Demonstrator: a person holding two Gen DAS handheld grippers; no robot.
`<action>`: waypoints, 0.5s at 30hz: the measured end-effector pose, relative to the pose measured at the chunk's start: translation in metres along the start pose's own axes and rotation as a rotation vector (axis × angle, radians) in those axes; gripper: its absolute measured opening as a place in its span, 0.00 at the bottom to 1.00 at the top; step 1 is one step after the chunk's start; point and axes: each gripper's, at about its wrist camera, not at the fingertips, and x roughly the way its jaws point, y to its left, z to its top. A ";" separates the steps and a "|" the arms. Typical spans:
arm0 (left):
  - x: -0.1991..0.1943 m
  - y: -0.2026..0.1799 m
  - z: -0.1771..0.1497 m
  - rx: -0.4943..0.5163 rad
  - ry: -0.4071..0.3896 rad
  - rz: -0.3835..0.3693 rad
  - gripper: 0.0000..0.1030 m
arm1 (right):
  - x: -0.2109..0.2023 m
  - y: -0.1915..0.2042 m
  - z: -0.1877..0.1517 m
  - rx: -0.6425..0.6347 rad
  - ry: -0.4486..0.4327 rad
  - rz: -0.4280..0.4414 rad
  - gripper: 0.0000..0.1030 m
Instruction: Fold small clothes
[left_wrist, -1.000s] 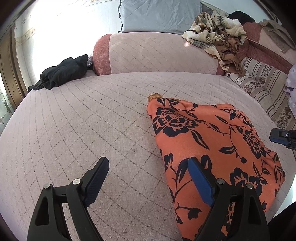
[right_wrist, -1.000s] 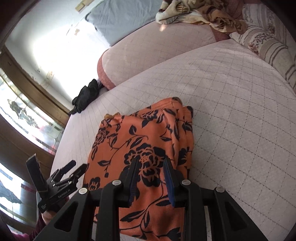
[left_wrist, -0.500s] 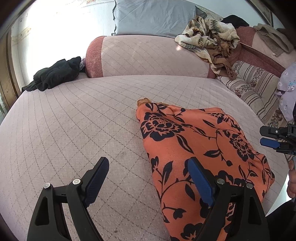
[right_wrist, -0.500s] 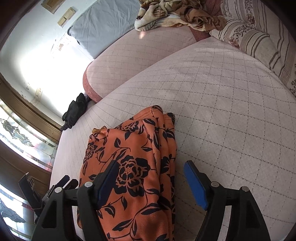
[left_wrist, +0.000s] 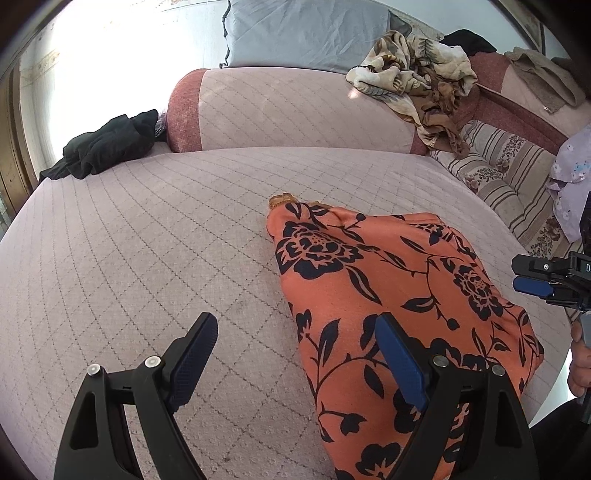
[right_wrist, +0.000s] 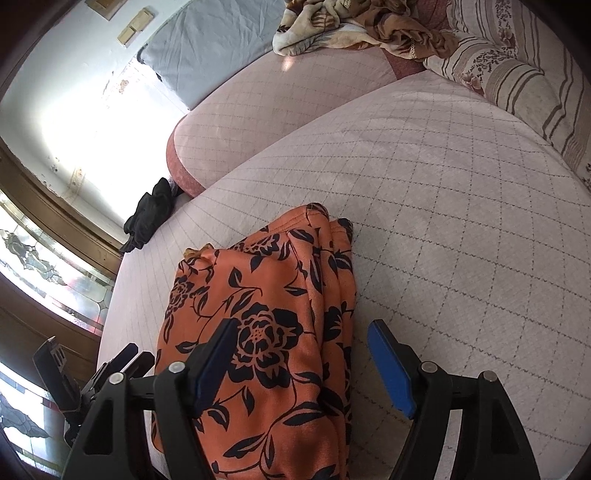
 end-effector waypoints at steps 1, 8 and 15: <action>0.000 0.000 0.000 0.000 0.000 -0.002 0.85 | 0.000 0.000 0.000 -0.002 -0.001 -0.001 0.74; 0.000 -0.001 0.000 0.003 0.006 -0.011 0.85 | -0.001 -0.001 0.000 0.001 -0.001 0.000 0.74; 0.001 -0.007 -0.001 0.025 0.015 -0.029 0.85 | 0.001 0.000 0.000 -0.006 0.008 0.002 0.74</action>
